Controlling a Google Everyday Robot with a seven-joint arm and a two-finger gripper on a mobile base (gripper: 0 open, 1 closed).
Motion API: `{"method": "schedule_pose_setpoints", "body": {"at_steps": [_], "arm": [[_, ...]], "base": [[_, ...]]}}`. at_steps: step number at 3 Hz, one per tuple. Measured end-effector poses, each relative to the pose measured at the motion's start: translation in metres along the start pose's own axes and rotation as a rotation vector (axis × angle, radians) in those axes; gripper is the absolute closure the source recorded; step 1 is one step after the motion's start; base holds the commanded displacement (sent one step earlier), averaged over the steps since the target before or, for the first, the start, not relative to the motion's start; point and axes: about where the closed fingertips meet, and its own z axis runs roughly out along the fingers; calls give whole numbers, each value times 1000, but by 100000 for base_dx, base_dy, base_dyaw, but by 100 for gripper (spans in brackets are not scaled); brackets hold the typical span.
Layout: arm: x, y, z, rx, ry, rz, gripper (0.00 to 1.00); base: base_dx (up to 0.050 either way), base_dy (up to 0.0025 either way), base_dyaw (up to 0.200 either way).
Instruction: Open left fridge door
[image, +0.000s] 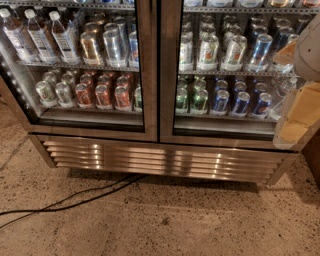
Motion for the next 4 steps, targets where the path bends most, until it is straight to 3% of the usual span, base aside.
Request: {"method": "schedule_pose_setpoints", "body": {"at_steps": [2, 3, 4], "arm": [[-12, -1, 0, -22, -25, -29, 0], [-72, 8, -8, -67, -105, -96, 0], [-143, 24, -27, -123, -277, -194, 0]], "base": [[0, 0, 0], [0, 0, 0], [0, 0, 0]]}}
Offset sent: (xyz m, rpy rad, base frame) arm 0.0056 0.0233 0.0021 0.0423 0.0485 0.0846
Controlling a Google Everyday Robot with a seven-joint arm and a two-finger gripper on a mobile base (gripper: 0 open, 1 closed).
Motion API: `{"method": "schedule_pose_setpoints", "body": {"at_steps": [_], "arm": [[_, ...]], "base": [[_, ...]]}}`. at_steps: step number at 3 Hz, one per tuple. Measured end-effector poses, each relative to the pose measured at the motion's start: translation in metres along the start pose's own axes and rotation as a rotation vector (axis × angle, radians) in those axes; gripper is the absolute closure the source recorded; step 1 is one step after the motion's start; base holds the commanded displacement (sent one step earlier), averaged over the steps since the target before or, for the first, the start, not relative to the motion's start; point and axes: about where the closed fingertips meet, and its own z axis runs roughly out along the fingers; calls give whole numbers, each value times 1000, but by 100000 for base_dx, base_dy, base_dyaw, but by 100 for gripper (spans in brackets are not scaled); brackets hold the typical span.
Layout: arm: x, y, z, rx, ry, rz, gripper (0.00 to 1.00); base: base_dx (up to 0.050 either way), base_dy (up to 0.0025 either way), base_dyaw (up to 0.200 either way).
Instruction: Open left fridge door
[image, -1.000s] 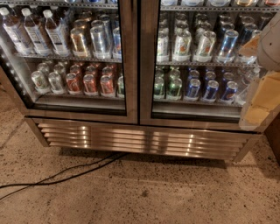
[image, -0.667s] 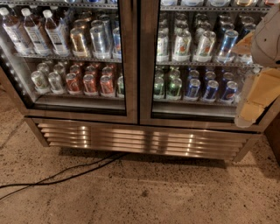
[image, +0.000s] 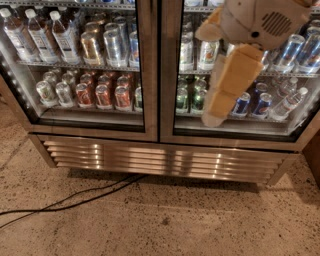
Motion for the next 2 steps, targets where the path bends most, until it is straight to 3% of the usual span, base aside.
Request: {"method": "schedule_pose_setpoints", "body": {"at_steps": [1, 2], "arm": [[-52, -4, 13, -64, -241, -101, 0], [-59, -13, 55, -134, -535, -141, 0]], "base": [[0, 0, 0], [0, 0, 0]]}}
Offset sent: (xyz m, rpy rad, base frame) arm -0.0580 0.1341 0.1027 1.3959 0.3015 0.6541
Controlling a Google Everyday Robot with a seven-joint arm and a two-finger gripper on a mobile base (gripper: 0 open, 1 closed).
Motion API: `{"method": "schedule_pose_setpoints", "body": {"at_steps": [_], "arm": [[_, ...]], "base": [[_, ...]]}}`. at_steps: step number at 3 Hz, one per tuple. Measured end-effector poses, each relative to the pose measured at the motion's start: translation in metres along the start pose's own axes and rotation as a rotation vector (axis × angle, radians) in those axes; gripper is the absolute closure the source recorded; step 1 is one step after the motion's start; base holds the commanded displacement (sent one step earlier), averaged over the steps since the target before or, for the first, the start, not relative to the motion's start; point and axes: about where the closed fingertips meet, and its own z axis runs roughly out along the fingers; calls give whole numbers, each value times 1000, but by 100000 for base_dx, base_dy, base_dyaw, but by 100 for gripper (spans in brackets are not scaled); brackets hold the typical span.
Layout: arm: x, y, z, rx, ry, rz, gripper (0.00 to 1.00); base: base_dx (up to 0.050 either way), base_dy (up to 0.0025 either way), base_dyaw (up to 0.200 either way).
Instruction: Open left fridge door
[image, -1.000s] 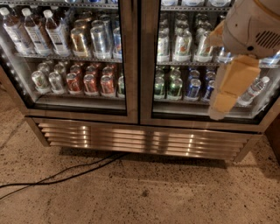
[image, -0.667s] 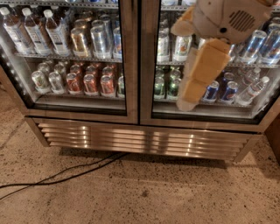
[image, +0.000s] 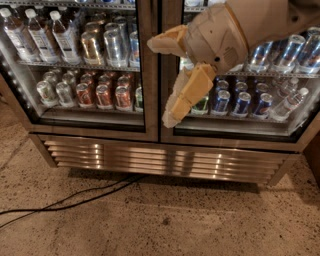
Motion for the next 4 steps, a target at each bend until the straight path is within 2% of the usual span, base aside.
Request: {"method": "schedule_pose_setpoints", "body": {"at_steps": [1, 2, 3, 4], "arm": [[1, 0, 4, -23, -144, -20, 0], [1, 0, 4, -24, -145, -21, 0], [-4, 2, 17, -90, -214, -45, 0], [-37, 1, 65, -224, -487, -131, 0]], "base": [[0, 0, 0], [0, 0, 0], [0, 0, 0], [0, 0, 0]]}}
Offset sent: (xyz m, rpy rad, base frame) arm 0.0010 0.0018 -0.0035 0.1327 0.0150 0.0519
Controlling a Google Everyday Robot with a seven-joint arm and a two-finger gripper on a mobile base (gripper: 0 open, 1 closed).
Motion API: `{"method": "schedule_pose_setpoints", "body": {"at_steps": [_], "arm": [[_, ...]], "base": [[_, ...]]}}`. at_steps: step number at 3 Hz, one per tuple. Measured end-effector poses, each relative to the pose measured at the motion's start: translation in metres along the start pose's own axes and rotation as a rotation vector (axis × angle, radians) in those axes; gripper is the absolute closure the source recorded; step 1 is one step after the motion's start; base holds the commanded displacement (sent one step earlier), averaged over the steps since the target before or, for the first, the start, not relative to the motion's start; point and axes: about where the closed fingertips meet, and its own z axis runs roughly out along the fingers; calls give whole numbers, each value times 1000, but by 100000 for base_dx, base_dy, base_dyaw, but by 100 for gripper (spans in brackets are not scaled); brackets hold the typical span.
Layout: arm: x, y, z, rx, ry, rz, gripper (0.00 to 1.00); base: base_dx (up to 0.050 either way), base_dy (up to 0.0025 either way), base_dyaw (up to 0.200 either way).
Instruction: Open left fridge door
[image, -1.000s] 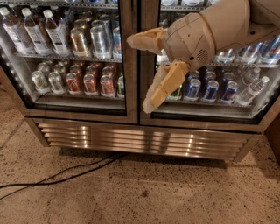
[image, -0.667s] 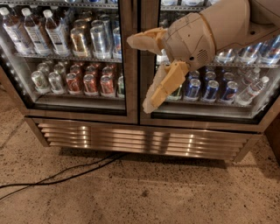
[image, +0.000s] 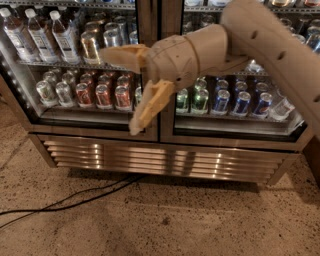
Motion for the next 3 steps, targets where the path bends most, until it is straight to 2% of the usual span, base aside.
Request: {"method": "schedule_pose_setpoints", "body": {"at_steps": [1, 2, 3], "arm": [[-25, 1, 17, -45, -149, -74, 0], [-20, 3, 18, 36, -149, -49, 0], [-19, 13, 25, 185, -141, -51, 0]], "base": [[0, 0, 0], [0, 0, 0], [0, 0, 0]]}}
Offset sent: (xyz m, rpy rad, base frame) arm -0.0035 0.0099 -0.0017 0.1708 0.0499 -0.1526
